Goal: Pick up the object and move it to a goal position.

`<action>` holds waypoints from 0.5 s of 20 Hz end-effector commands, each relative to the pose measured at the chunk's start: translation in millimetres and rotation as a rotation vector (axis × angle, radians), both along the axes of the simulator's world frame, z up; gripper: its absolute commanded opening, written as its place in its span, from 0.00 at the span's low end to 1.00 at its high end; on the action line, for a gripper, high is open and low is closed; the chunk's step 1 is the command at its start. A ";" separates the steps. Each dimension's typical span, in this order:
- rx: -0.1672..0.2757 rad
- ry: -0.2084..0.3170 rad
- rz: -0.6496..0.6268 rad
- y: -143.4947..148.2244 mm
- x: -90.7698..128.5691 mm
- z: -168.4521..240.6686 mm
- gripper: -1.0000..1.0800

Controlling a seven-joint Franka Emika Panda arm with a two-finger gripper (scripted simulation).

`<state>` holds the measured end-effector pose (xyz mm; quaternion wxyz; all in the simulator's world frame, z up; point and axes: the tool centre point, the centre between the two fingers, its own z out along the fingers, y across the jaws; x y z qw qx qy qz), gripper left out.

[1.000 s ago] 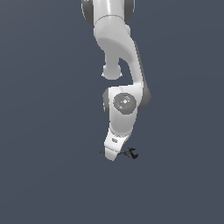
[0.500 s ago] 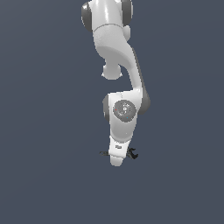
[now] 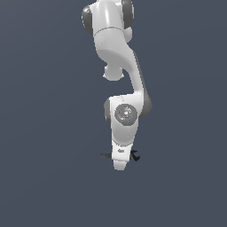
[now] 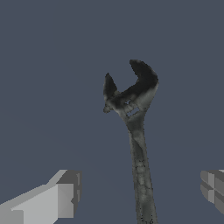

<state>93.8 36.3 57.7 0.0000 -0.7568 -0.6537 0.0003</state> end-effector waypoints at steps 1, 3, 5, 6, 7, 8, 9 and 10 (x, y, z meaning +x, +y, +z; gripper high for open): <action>0.000 0.000 0.000 0.0 0.1 -0.3 0.96; 0.000 0.000 0.001 0.1 0.0 -3.4 0.96; 0.000 0.000 0.001 0.1 -0.1 -9.5 0.96; 0.000 0.000 0.002 0.1 -0.2 -13.8 0.96; 0.000 0.000 0.002 0.1 -0.4 -18.7 0.96; 0.000 0.000 0.003 0.2 -0.6 -24.4 0.96; 0.000 0.000 0.003 0.3 -0.8 -30.5 0.96; 0.000 0.000 0.004 0.2 -1.0 -35.9 0.96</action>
